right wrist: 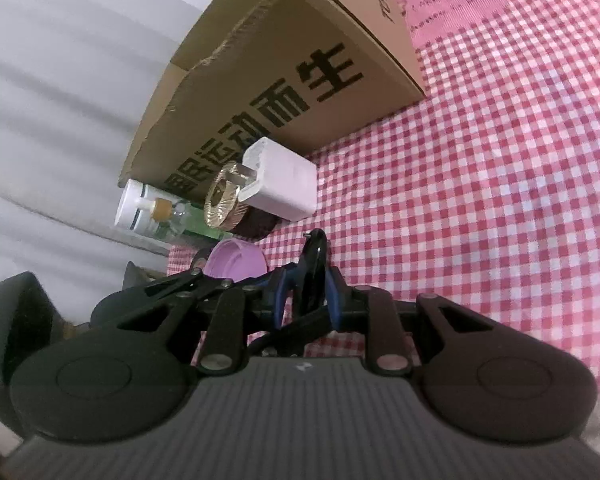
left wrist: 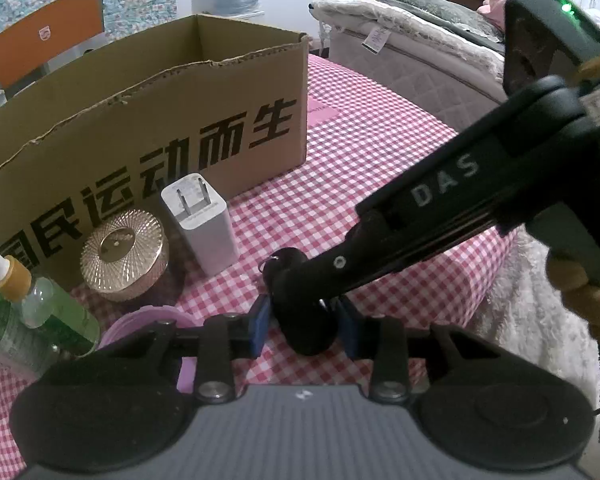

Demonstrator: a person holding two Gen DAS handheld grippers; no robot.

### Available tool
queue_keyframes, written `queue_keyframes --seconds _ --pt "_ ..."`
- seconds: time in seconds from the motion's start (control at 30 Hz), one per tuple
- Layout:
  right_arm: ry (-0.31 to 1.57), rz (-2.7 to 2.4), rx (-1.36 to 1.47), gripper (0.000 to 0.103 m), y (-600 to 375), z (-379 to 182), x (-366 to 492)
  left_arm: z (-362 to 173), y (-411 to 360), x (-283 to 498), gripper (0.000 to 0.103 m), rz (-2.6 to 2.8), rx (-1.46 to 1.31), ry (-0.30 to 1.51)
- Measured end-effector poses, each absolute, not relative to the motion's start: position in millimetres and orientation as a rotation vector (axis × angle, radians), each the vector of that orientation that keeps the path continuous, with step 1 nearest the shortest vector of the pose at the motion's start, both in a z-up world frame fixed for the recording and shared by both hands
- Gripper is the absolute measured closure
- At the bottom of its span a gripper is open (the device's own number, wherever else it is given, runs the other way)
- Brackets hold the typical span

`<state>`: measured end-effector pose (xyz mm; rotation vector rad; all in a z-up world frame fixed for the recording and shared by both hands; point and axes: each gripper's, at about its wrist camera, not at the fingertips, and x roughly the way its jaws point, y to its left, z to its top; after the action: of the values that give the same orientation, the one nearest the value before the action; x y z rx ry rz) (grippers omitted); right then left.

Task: Organize rigid objects
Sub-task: 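Carry the black oval case into the box and open the right gripper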

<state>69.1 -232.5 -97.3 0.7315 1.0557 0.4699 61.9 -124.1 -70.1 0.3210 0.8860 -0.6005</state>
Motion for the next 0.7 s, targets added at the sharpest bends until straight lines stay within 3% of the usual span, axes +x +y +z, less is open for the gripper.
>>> queue_keyframes --seconds 0.7 --pt "0.982 0.469 0.767 0.087 -230 -85 65 -51 -126 59 0.069 -0.580 0.310 0.859"
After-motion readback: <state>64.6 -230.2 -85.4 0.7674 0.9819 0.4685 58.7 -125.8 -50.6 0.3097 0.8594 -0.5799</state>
